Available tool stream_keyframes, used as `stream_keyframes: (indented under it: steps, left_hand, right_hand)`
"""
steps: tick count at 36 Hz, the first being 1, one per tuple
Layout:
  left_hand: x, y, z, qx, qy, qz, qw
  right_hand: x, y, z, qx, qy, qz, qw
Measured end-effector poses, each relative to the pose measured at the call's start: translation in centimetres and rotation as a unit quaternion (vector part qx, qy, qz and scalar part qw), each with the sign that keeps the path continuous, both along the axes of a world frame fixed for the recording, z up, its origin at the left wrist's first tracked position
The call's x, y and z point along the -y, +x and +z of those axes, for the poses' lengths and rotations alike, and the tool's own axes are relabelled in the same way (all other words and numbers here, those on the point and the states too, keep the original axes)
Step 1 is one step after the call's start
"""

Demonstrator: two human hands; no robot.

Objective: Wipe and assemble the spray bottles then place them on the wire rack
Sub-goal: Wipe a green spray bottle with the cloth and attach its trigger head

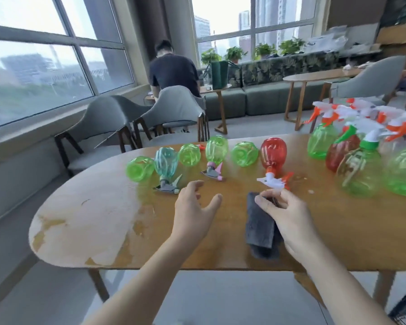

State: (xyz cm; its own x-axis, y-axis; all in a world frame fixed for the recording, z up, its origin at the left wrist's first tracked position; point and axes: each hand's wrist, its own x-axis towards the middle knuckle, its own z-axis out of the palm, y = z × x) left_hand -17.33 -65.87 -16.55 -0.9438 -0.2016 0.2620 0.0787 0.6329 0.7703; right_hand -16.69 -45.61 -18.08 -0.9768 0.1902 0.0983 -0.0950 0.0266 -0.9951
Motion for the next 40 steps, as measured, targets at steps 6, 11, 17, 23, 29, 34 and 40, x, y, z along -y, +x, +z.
stream_keyframes:
  steps: [6, 11, 17, 23, 29, 34, 40]
  left_hand:
    - [7.1, -1.2, -0.4, 0.021, -0.047, 0.043, 0.998]
    - [11.5, -4.7, -1.2, 0.017, -0.101, 0.103, 0.989]
    - [15.9, -8.9, 0.2, 0.026, -0.192, 0.17, 0.966]
    - [18.5, -13.4, 2.1, 0.059, -0.177, 0.184, 0.965]
    - [20.3, -16.6, 1.9, 0.122, -0.039, 0.142, 0.982]
    - [20.9, -17.1, 0.8, 0.123, 0.01, 0.16, 0.979]
    - [19.6, -12.0, 1.2, 0.007, 0.113, 0.21, 0.971]
  right_hand:
    - [6.8, -1.0, 0.0, 0.02, 0.003, 0.121, 0.992]
    - [12.7, -2.3, 0.7, -0.048, 0.082, 0.143, 0.985]
    - [17.3, -5.2, 0.1, -0.054, 0.073, 0.133, 0.987]
    - [19.4, -6.9, 0.1, 0.008, 0.022, 0.173, 0.985]
    - [19.4, -7.7, -0.2, 0.007, -0.017, 0.174, 0.984]
    - [18.8, -7.8, 0.0, 0.023, -0.023, 0.165, 0.986]
    - [17.3, -6.4, 0.6, 0.026, 0.002, 0.167, 0.986]
